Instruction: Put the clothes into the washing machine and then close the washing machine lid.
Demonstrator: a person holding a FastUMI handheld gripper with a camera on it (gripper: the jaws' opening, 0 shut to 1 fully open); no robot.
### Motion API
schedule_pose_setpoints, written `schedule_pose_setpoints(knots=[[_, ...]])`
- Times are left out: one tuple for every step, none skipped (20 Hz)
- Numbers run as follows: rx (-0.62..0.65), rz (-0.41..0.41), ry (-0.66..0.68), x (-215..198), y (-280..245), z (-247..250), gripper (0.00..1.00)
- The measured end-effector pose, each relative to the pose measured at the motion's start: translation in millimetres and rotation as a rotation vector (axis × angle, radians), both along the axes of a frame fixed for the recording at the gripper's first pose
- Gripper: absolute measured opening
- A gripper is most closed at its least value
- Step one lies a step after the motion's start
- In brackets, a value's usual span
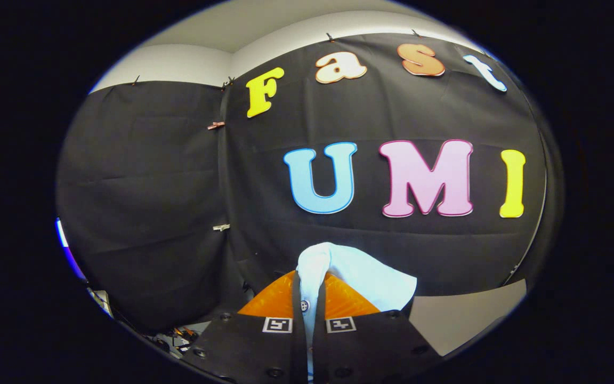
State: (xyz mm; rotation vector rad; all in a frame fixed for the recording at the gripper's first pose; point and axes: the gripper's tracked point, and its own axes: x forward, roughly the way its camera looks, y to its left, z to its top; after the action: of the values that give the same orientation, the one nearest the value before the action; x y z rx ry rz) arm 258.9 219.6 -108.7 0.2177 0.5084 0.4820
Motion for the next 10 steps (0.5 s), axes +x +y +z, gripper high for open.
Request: schedule_pose_setpoints(knots=[[0.006, 0.020, 0.006, 5, 11, -11, 0.09], [0.009, 0.037, 0.011, 8, 21, -19, 0.08], [0.011, 0.057, 0.019, 13, 31, -30, 0.08], [0.013, 0.072, 0.027, 15, 40, -40, 0.09], [0.014, 0.080, 0.034, 19, 47, -50, 0.08], [0.011, 0.089, 0.041, 22, 53, -60, 0.08], [0.005, 0.102, 0.048, 25, 59, -72, 0.08], [-0.002, 0.117, 0.057, 26, 66, -83, 0.08], [-0.011, 0.130, 0.067, 27, 71, -97, 0.08], [-0.023, 0.145, 0.078, 28, 74, -110, 0.09]])
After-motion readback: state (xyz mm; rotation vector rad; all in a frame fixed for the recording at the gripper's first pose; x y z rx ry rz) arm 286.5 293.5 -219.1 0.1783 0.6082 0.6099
